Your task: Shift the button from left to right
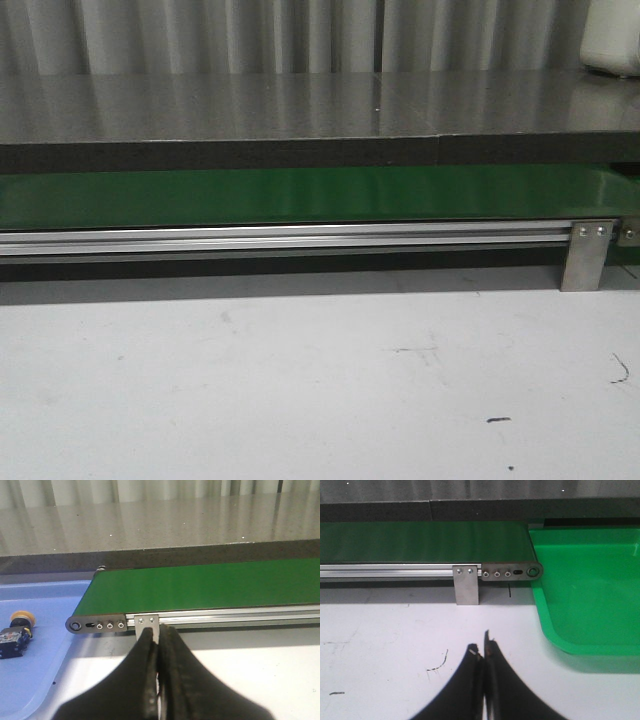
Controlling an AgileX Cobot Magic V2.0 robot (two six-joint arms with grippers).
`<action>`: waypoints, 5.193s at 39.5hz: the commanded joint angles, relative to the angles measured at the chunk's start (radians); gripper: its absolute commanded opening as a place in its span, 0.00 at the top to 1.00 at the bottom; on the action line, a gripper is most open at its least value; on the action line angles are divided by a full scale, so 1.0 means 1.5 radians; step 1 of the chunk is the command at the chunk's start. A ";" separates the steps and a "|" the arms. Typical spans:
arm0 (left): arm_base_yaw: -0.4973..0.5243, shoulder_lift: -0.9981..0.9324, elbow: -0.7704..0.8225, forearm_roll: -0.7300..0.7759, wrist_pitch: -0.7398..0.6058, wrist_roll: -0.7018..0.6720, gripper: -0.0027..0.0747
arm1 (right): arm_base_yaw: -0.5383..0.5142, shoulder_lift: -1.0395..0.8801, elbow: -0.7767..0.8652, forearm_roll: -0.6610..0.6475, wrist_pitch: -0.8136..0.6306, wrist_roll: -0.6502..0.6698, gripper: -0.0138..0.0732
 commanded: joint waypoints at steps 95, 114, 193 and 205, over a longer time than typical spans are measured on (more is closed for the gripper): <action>0.000 0.308 -0.333 -0.001 -0.004 -0.007 0.20 | 0.002 0.324 -0.404 -0.003 0.045 -0.003 0.30; 0.000 0.309 -0.333 -0.018 -0.004 -0.007 0.10 | 0.002 0.324 -0.403 -0.004 0.046 -0.003 0.10; 0.318 1.399 -1.120 0.108 0.481 0.001 0.10 | 0.002 0.324 -0.403 -0.004 0.046 -0.003 0.10; 0.318 1.403 -1.126 0.108 0.497 0.014 0.48 | 0.002 0.324 -0.403 -0.004 0.046 -0.003 0.10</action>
